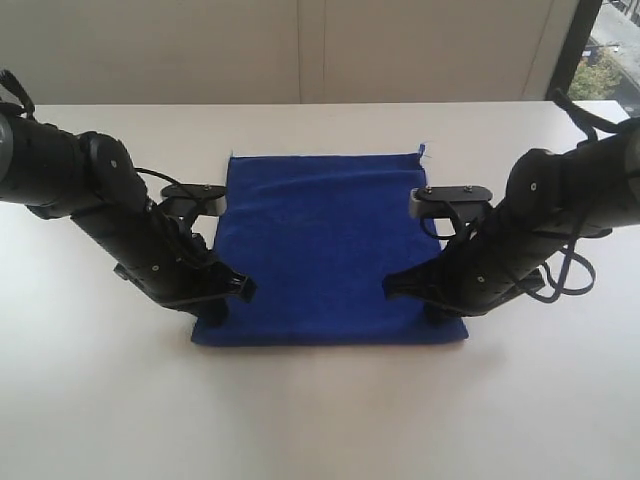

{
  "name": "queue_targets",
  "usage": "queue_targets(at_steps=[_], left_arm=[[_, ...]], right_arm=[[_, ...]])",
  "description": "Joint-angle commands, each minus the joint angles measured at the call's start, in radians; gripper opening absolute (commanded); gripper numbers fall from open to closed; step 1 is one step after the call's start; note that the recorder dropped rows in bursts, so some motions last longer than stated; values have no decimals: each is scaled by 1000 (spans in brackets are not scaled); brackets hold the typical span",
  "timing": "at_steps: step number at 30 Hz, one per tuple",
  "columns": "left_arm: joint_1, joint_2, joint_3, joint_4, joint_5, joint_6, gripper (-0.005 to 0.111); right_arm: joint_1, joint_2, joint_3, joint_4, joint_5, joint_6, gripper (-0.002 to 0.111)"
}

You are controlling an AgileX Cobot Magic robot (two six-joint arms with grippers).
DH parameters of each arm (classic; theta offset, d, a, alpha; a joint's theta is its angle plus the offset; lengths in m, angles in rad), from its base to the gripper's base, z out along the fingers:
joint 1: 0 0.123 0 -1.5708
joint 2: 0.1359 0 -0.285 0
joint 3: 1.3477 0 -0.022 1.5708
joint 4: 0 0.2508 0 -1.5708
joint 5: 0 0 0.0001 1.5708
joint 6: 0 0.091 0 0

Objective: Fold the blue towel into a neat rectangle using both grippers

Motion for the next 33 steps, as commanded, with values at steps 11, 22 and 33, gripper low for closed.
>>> queue_targets(at_steps=[11, 22, 33], left_arm=[[-4, 13, 11, 60, 95, -34, 0], [-4, 13, 11, 203, 189, -190, 0], [-4, 13, 11, 250, 243, -209, 0]], right_arm=[[1, 17, 8, 0, 78, 3, 0], [63, 12, 8, 8, 98, 3, 0], [65, 12, 8, 28, 173, 3, 0]])
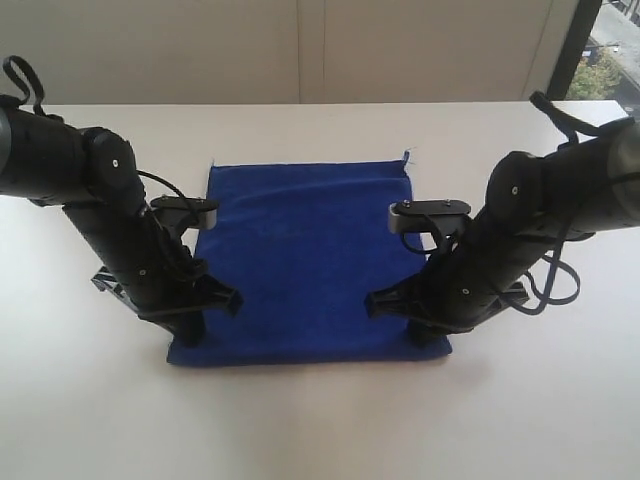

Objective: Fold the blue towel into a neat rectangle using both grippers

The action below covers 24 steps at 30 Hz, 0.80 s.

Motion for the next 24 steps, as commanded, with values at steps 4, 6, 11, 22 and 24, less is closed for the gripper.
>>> queue_targets(at_steps=[4, 6, 11, 22, 24], left_arm=[[-4, 14, 18, 75, 77, -11, 0], [-4, -1, 16, 86, 64, -11, 0], [-4, -117, 16, 98, 18, -11, 0], [-4, -384, 16, 102, 229, 516, 0], [-4, -390, 18, 92, 257, 707, 0]], right_arm=[[5, 10, 12, -5, 24, 3, 0], [5, -8, 12, -5, 8, 3, 0], [5, -149, 10, -5, -22, 3, 0], [5, -437, 10, -107, 122, -304, 0], [5, -431, 15, -106, 154, -554, 0]])
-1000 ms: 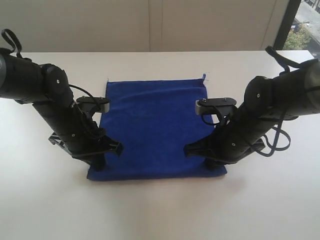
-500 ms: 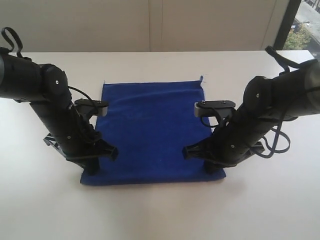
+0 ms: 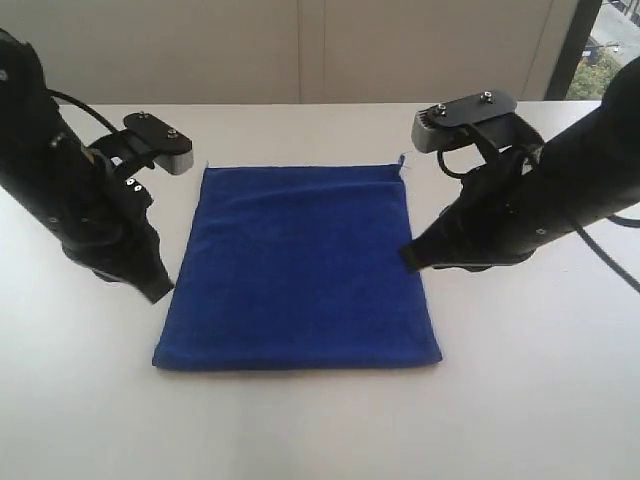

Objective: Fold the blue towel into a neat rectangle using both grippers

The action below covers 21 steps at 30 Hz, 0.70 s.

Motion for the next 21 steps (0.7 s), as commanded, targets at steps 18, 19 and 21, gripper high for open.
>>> queue_targets(at_steps=[18, 19, 21], left_arm=[[-4, 169, 9, -102, 12, 824, 51], [-4, 178, 9, -102, 12, 829, 51], [-4, 201, 9, -100, 12, 832, 51]], right_arm=[[5, 260, 51, 31, -12, -1022, 39], [5, 267, 51, 31, -14, -1028, 39], [5, 273, 51, 33, -19, -1028, 39]])
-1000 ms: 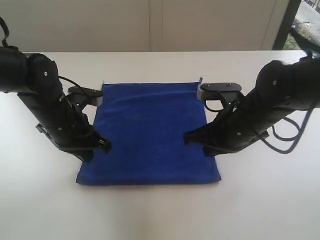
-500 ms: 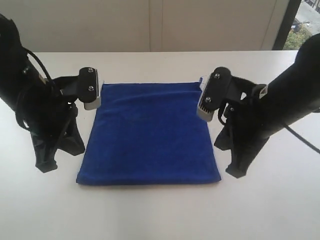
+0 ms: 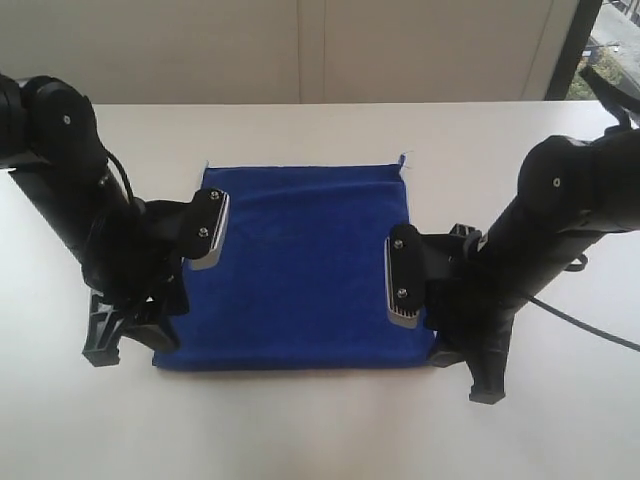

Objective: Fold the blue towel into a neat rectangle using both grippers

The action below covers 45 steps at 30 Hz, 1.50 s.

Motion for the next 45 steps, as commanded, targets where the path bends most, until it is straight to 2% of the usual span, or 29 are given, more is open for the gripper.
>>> queue_targets(at_steps=[1, 41, 45], left_arm=[[-4, 40, 7, -14, 13, 30, 51], [-4, 160, 7, -6, 49, 42, 51], [-4, 159, 7, -6, 43, 42, 45]], right_arm=[[5, 17, 7, 10, -14, -34, 39], [39, 106, 7, 7, -85, -42, 39], [39, 106, 7, 7, -87, -42, 38]])
